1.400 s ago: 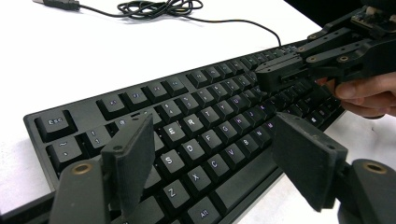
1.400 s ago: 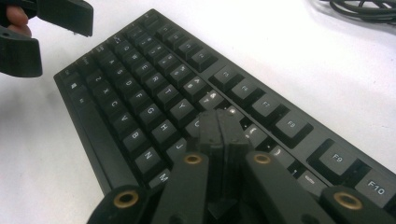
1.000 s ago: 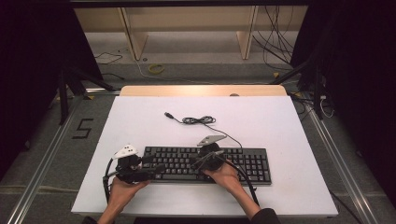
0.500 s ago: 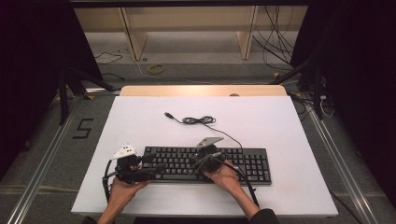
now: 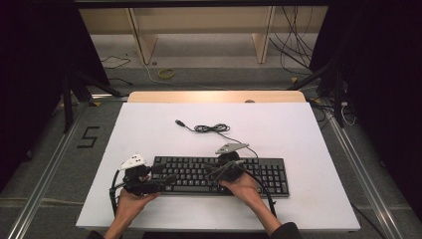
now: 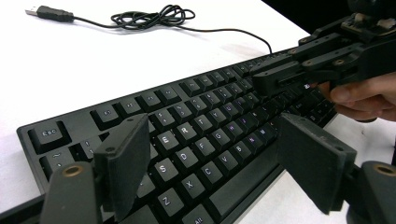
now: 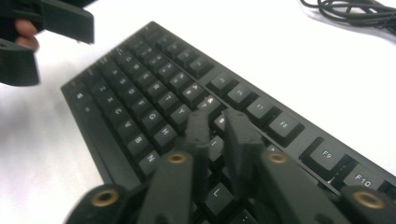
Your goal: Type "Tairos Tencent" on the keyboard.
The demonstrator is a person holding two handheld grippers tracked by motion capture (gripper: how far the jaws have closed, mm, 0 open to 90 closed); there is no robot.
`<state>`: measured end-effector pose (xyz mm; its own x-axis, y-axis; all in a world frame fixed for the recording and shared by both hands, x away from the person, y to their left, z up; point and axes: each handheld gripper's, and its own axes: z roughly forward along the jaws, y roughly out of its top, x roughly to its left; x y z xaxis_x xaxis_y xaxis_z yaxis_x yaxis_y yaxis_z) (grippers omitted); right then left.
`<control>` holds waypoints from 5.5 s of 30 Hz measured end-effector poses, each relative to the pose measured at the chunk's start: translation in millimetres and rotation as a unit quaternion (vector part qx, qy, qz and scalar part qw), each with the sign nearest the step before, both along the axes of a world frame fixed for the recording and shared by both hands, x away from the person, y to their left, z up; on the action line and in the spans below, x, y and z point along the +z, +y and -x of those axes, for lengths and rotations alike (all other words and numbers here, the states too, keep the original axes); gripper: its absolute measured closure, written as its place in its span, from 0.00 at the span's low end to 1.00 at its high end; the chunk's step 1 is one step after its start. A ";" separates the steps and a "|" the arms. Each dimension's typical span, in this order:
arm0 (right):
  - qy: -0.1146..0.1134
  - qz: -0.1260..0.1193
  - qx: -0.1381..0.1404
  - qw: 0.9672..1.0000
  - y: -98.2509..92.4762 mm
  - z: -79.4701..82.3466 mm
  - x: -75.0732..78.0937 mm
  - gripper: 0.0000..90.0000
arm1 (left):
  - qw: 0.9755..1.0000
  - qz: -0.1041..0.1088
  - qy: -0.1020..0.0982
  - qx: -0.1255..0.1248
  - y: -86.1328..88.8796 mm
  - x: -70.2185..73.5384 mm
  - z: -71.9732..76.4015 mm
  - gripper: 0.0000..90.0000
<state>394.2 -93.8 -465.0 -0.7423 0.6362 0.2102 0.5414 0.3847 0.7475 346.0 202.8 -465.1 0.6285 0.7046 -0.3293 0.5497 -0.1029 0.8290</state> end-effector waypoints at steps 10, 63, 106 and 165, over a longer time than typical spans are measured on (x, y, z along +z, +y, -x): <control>0.003 -0.030 0.005 1.000 -8.4 5.0 6.6 0.68 | 1.000 -0.003 0.000 -0.002 -0.6 -0.6 -1.3 0.30; -0.018 -0.041 -0.005 0.999 -30.0 23.0 10.7 0.34 | 0.995 -0.084 0.027 -0.039 -33.0 -13.1 -39.3 0.99; -0.026 -0.043 -0.013 0.999 -31.7 20.5 11.1 0.39 | 0.998 -0.014 0.040 -0.046 -22.2 -0.5 -37.9 0.50; -0.007 0.041 -0.002 0.999 -2.2 0.2 -6.4 1.00 | 0.999 -0.003 0.022 -0.045 2.0 11.2 -14.6 0.29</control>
